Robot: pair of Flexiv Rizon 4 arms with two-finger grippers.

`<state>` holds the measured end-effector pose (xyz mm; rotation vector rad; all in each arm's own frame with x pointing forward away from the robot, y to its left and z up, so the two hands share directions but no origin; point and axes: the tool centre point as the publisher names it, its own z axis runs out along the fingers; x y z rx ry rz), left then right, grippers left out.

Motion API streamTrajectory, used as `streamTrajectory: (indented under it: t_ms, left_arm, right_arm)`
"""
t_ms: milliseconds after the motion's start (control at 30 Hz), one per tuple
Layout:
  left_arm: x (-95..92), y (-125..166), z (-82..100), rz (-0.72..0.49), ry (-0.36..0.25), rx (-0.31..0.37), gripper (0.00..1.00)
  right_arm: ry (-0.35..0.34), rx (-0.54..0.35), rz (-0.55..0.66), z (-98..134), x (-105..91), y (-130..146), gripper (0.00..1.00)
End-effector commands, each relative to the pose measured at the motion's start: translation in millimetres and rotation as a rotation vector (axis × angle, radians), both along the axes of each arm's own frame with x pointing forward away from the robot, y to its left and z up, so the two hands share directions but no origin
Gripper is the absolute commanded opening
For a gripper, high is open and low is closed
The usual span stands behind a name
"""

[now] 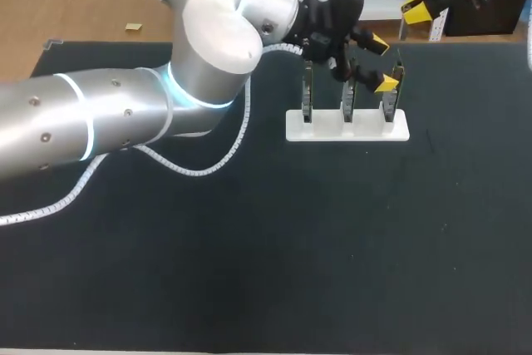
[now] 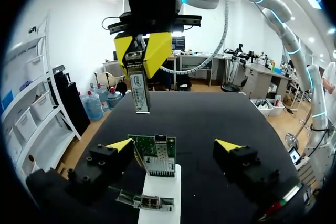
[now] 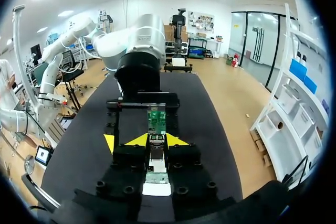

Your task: Pick up the optical module with the left hand, and insert it into the network port with the right hand.

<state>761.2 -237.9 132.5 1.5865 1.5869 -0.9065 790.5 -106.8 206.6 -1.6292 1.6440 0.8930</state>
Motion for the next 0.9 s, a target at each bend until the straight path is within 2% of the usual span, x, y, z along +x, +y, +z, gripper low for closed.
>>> streamTrajectory:
  t_ms: [33,900]
  left_arm:
    - [0.1,-1,1.6,0.000,0.008,0.016,1.00]
    - [0.8,0,-10.0,-0.033,0.036,0.072,1.00]
  right_arm:
    - [0.001,0.000,0.000,0,1.6,1,0.00]
    - [0.000,-0.003,-0.004,0,1.9,0,0.00]
